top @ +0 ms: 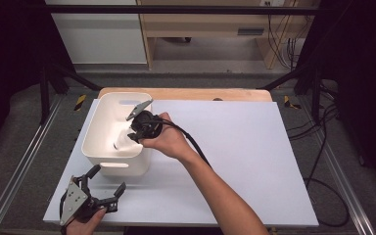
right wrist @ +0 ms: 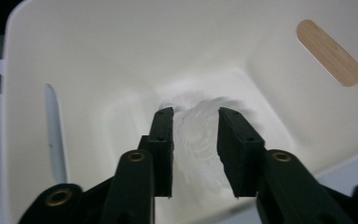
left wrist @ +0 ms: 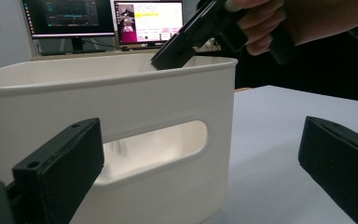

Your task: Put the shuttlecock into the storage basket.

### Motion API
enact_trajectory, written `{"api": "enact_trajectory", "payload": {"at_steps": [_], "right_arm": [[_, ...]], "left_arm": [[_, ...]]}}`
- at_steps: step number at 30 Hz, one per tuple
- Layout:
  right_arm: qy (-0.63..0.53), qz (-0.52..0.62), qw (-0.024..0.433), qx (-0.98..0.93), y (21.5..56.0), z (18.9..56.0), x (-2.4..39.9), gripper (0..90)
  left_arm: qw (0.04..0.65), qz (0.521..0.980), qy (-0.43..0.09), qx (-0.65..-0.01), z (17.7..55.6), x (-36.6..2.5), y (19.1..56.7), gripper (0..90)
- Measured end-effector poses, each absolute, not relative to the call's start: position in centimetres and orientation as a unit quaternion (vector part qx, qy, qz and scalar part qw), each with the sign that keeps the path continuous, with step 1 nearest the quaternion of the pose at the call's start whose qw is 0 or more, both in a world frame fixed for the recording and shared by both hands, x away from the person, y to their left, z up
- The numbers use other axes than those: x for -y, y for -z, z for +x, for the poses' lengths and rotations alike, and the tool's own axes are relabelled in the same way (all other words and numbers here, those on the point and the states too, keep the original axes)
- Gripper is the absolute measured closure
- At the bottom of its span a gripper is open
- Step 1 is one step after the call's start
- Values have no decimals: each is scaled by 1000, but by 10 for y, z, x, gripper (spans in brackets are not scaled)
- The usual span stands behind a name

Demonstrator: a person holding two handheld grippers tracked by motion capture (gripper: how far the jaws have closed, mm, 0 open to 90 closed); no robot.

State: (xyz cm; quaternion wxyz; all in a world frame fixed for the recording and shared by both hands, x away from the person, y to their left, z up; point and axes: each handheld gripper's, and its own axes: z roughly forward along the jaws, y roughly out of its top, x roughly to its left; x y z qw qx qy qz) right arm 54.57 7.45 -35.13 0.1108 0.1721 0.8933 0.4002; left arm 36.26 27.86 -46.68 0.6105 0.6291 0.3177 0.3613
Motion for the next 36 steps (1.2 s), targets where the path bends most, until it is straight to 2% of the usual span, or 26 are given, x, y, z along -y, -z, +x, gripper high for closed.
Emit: {"api": "enact_trajectory", "payload": {"at_steps": [2,11,36], "right_arm": [[-411,174,113,-887,343,539,-67,592],[-464,179,136,-857,310,513,-36,560],[-469,215,159,-842,316,513,-1,502]], "left_arm": [[610,629,-362,-317,363,-279,467,3],[608,631,-365,-315,362,-278,466,3],[607,633,-365,-314,362,-277,467,3]]}}
